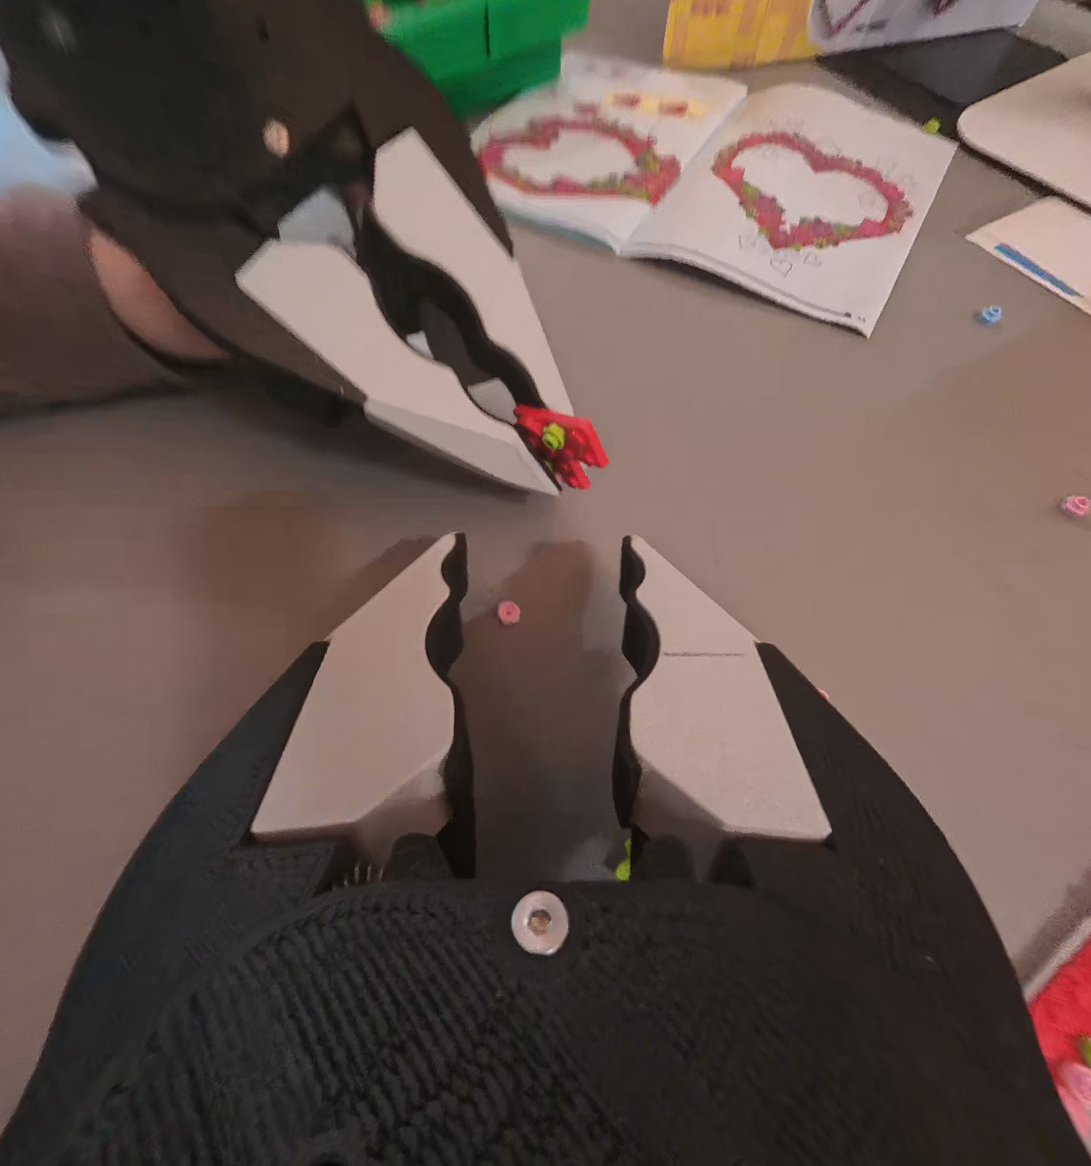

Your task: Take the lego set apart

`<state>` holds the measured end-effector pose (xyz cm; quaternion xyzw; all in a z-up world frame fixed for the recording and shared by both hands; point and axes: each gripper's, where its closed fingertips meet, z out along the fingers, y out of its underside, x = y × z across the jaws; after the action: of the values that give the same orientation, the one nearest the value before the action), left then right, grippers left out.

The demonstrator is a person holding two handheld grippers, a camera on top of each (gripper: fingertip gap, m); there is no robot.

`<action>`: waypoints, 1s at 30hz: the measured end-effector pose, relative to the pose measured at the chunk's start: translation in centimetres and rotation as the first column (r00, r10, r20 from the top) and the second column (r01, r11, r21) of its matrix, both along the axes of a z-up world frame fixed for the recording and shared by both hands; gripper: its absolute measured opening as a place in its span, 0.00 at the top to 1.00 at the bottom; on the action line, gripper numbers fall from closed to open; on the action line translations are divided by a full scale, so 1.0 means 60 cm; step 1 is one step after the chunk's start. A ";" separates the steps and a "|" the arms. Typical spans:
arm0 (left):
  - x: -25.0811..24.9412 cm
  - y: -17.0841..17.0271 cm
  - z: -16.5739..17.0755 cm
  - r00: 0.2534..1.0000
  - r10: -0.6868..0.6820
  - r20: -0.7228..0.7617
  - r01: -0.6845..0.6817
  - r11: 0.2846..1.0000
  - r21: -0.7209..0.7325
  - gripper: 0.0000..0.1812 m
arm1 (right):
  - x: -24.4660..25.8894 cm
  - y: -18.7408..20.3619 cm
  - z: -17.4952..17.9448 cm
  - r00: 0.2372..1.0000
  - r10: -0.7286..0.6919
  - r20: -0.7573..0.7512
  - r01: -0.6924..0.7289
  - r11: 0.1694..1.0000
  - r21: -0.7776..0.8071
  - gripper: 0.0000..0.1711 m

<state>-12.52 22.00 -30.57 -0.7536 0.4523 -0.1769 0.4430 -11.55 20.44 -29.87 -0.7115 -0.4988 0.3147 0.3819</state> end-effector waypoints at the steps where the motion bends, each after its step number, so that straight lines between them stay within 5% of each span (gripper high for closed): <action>1: 0.001 0.001 0.007 1.000 -0.002 -0.008 0.002 0.999 0.048 0.97 | -0.003 0.000 0.014 0.998 -0.013 -0.067 0.010 0.999 -0.041 0.75; 5: 0.009 0.001 0.031 0.998 0.004 -0.066 0.011 0.975 0.223 0.97 | -0.010 -0.006 0.050 0.960 -0.060 -0.275 -0.011 0.968 -0.249 0.84; 14: 0.013 0.005 0.044 0.947 0.104 -0.305 0.072 0.855 0.513 0.97 | -0.013 -0.009 0.066 0.891 -0.132 -0.434 -0.109 0.866 -0.488 0.89; 23: 0.017 0.004 0.064 0.938 0.154 -0.311 0.063 0.807 0.588 0.97 | -0.009 -0.005 0.076 0.878 -0.140 -0.458 -0.099 0.883 -0.459 0.98; 30: 0.023 -0.005 0.050 0.954 0.059 -0.296 0.104 0.856 0.506 0.97 | -0.008 -0.014 0.062 0.940 -0.019 -0.340 -0.077 0.961 -0.267 0.99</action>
<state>-11.15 21.67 -27.57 -0.6196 0.5540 0.0621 0.5526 -12.00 19.61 -26.14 -0.6854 -0.3873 0.5045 0.3545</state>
